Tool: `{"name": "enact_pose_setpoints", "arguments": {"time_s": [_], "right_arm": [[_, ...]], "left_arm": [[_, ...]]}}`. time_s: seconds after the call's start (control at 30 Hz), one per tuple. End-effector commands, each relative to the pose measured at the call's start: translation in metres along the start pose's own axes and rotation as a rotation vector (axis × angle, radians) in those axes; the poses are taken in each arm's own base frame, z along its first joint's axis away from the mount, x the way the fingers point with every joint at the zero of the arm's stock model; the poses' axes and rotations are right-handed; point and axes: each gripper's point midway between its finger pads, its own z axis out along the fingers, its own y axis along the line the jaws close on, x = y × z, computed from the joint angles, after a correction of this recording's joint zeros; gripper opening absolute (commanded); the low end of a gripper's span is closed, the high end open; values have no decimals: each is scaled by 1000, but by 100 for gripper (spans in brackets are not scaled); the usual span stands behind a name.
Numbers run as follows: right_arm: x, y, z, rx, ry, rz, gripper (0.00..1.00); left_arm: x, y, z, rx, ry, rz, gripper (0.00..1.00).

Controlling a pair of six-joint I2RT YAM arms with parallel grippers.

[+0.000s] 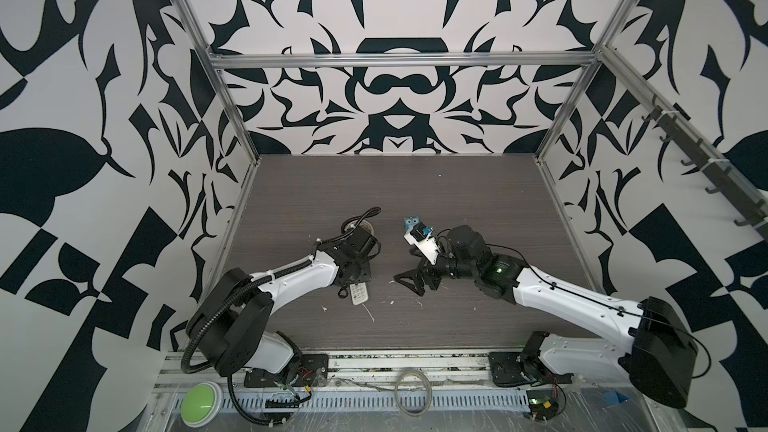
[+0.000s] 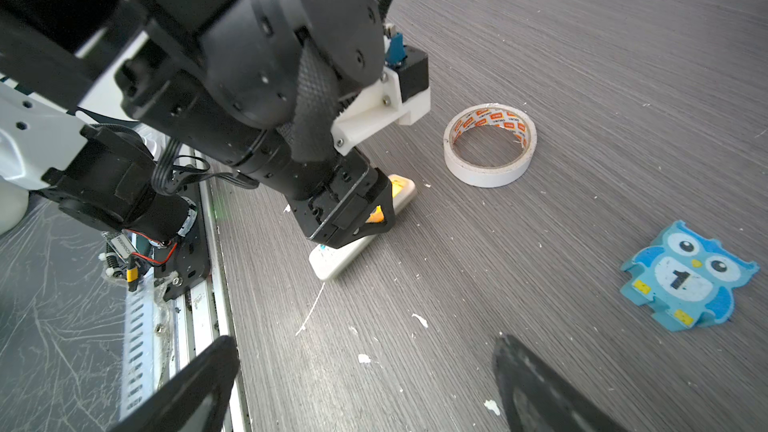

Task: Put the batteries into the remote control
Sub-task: 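Lower the white remote face up onto the table with the left gripper, then open the left gripper and lift it off the remote while the right arm withdraws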

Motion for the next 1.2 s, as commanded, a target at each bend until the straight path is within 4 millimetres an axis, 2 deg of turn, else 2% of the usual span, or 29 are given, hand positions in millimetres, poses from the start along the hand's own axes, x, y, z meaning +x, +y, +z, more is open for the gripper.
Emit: {"name": "enact_pose_setpoints", "arguments": {"time_s": [0.0, 0.43, 0.6, 0.77, 0.83, 0.97, 1.17], "right_arm": [[-13, 1, -8, 7, -58, -30, 99], [-14, -1, -8, 23, -59, -19, 99], [-13, -12, -10, 84, -59, -11, 99], [-15, -36, -27, 225, -95, 8, 99], [-15, -50, -38, 301, -113, 23, 99], [-12, -78, -64, 453, -161, 61, 100], [6, -124, -103, 697, -208, 135, 99]], "left_arm": [[-3, -7, -12, 31, -3, -5, 54], [-7, -15, -23, 96, -34, 7, 55], [-12, -14, -33, 119, -81, 18, 66], [-27, -8, -49, 145, -159, 6, 81], [-32, 1, -51, 149, -177, -18, 84], [-47, 18, -57, 153, -228, -60, 98], [-69, 52, -66, 74, -342, -95, 100]]}}
